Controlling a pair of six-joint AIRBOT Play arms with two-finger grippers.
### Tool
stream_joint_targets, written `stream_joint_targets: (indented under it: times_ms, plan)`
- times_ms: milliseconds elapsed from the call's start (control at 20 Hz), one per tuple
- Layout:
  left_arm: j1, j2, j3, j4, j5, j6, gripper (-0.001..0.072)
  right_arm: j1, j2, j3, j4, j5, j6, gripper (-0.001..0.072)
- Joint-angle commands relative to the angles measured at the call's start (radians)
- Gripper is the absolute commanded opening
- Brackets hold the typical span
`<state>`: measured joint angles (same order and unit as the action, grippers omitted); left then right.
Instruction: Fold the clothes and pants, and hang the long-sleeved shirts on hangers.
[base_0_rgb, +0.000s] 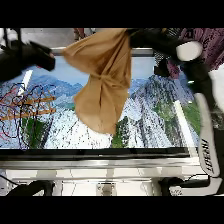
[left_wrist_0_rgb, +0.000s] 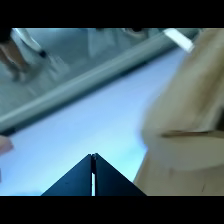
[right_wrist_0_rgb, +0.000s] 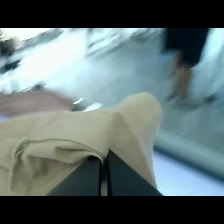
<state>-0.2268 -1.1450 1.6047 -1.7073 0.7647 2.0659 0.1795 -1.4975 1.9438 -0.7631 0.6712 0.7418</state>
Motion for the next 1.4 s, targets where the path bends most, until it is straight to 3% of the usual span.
stream_joint_targets:
  times_ms: [0,150,250,350,450,500,550,600,650,800,1000,1200,1350]
  plan:
    - [-0.015,-0.008,0.069,-0.006,0.051,0.000,0.0023,-0.016,0.083,0.037,-0.073,0.224,0.018,0.0025]
    - [-0.014,-0.029,0.036,-0.006,0.218,-0.063,0.0024,0.018,0.084,0.004,-0.121,0.467,0.087,0.0025]
    - [-0.025,-0.037,-0.030,-0.035,0.224,-0.091,0.0024,0.067,0.084,-0.070,-0.182,0.527,0.088,0.0025]
    - [-0.040,-0.044,-0.103,-0.092,0.220,-0.058,0.0024,0.118,0.084,-0.166,-0.266,0.526,0.088,0.0026]
    - [-0.056,-0.056,-0.180,-0.228,0.229,0.123,0.0025,0.148,0.084,-0.256,-0.293,0.514,0.087,0.0026]
    - [-0.070,-0.066,-0.210,-0.265,0.254,0.202,0.0065,0.154,0.084,-0.291,-0.293,0.513,0.087,0.0026]
    - [-0.084,-0.082,-0.235,-0.268,0.294,0.240,0.0234,0.154,0.084,-0.312,-0.293,0.511,0.088,0.0026]
    - [-0.090,-0.102,-0.254,-0.270,0.339,0.256,0.0352,0.149,0.084,-0.324,-0.301,0.510,0.088,0.0026]
    - [-0.092,-0.122,-0.271,-0.286,0.369,0.284,0.0368,0.144,0.083,-0.329,-0.308,0.514,0.088,0.0027]
    - [-0.103,-0.195,-0.322,-0.497,0.384,0.541,0.0369,0.145,0.082,-0.335,-0.307,0.525,0.088,0.0027]
    - [-0.146,-0.298,-0.322,-0.618,0.384,0.769,0.0422,0.145,0.082,-0.335,-0.309,0.579,0.087,0.0027]
    - [-0.167,-0.308,-0.322,-0.663,0.376,0.870,0.0437,0.145,0.082,-0.335,-0.314,0.590,0.087,0.0028]
    - [-0.170,-0.309,-0.322,-0.666,0.237,0.912,0.0438,0.145,0.082,-0.335,-0.307,0.610,0.087,0.0028]
